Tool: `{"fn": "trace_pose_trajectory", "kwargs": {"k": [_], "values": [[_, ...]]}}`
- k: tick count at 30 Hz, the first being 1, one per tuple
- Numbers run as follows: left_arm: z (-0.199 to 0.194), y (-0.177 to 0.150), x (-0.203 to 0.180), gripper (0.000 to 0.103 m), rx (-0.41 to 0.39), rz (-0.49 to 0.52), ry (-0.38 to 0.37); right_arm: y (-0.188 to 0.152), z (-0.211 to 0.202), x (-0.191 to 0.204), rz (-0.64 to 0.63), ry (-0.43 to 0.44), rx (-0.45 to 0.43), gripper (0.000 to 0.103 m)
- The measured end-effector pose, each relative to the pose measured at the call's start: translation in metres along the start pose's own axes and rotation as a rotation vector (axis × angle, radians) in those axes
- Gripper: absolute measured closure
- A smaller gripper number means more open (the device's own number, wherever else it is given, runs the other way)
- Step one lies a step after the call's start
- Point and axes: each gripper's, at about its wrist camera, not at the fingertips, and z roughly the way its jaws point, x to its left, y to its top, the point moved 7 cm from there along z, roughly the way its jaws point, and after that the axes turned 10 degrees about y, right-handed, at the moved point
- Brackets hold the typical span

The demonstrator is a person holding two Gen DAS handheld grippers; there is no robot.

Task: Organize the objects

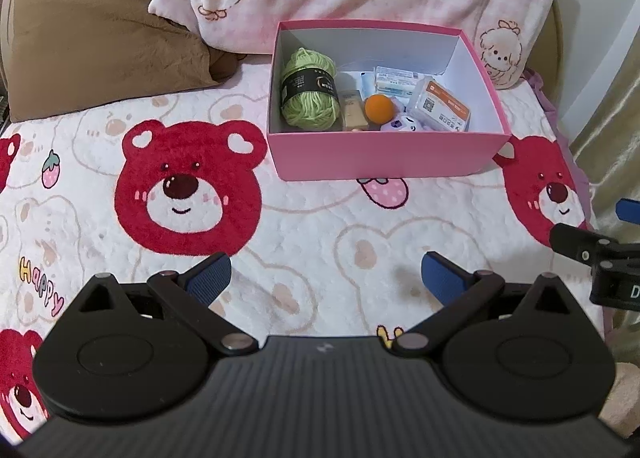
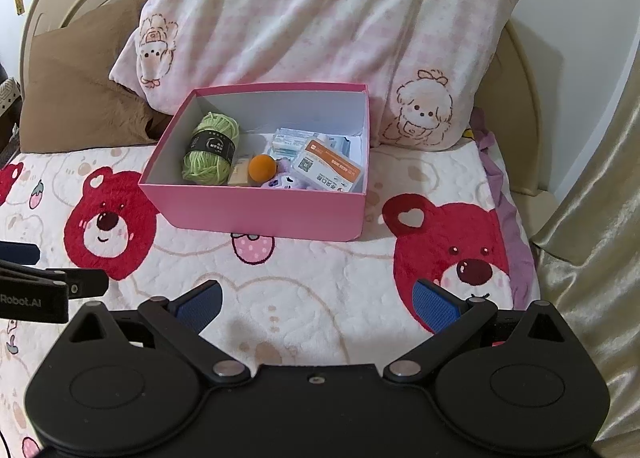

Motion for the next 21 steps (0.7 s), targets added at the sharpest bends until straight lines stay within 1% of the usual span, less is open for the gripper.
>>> {"fn": "trace_pose_trajectory", "kwargs": {"k": [7,9,12,15,17,18,21], "values": [[-0.003,-0.005,0.002,0.0,0.004,0.006,0.017,-0.002,-0.005,-0.002,0.004,0.003,-0.009,0.0],[-0.003,-0.008,0.003,0.0,0.01,0.002,0.037,-0.001,-0.006,-0.004,0.005,0.002,-0.009,0.0],[-0.005,-0.011,0.002,0.0,0.004,0.027,0.061,-0.002,-0.007,-0.004,0.007,-0.001,-0.01,0.0],[-0.007,-0.011,0.001,0.0,0.011,0.027,0.041,-0.002,-0.008,-0.003,0.01,0.008,-0.012,0.0],[-0.008,-0.011,0.001,0.0,0.012,0.024,0.038,-0.002,-0.007,-0.001,0.016,0.052,-0.011,0.0],[-0.008,-0.011,0.001,0.0,0.012,0.025,0.04,-0.003,-0.006,0.0,0.021,0.06,-0.009,0.0],[-0.008,-0.011,0.003,0.0,0.015,0.018,0.044,-0.004,-0.005,0.002,0.014,0.051,-0.008,0.0]]}}
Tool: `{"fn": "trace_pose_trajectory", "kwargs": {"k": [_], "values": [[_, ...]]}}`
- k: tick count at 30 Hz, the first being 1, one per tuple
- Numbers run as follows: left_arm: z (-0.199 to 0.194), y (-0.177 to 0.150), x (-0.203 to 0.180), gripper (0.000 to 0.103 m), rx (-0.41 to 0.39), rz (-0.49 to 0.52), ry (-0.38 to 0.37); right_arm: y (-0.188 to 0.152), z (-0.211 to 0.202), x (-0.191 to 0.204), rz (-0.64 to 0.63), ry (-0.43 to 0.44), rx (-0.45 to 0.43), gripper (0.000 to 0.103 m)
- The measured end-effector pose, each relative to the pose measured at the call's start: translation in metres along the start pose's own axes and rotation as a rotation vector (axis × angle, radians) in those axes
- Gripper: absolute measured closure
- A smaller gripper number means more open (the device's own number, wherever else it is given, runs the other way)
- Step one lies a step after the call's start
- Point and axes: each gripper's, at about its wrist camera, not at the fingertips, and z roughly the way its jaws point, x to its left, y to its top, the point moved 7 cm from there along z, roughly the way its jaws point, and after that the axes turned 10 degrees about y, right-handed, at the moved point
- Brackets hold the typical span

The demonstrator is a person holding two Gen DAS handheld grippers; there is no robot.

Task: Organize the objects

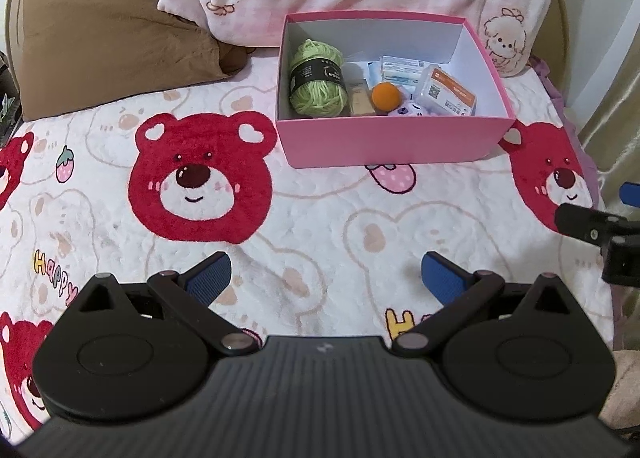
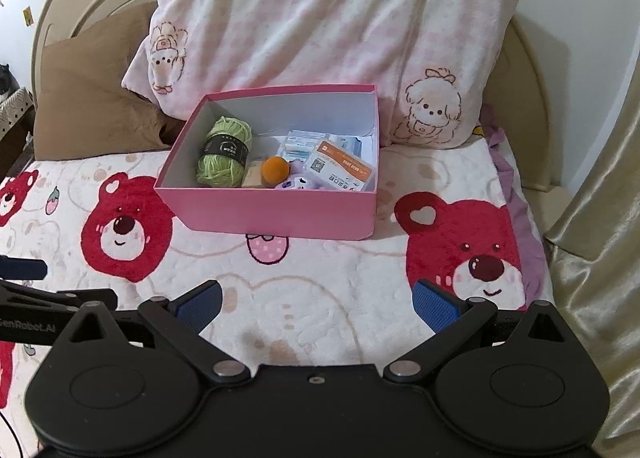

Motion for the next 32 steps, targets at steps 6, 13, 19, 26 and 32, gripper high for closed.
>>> {"fn": "trace_pose_trajectory", "kwargs": {"k": [6,13,19,26,32], "values": [[0.0018,0.0009,0.004,0.0,0.006,-0.012,0.002,-0.0009,0.0005,0.0004,-0.002,-0.007,0.005,0.0],[0.0032,0.0002,0.0048,0.0,0.013,-0.015,0.003,-0.0012,-0.0003,-0.0006,-0.004,-0.01,0.006,0.0],[0.003,-0.0008,0.0051,0.0,0.016,-0.015,0.007,-0.0015,-0.0032,0.0003,-0.006,-0.015,0.001,0.0],[-0.0035,0.0036,0.0075,0.0,-0.016,-0.027,0.011,-0.0012,-0.0067,0.005,-0.021,-0.013,-0.007,0.0],[-0.0058,0.0051,0.0082,0.0,-0.022,-0.025,0.011,-0.0011,-0.0064,0.0054,-0.023,-0.014,-0.005,0.0]]}}
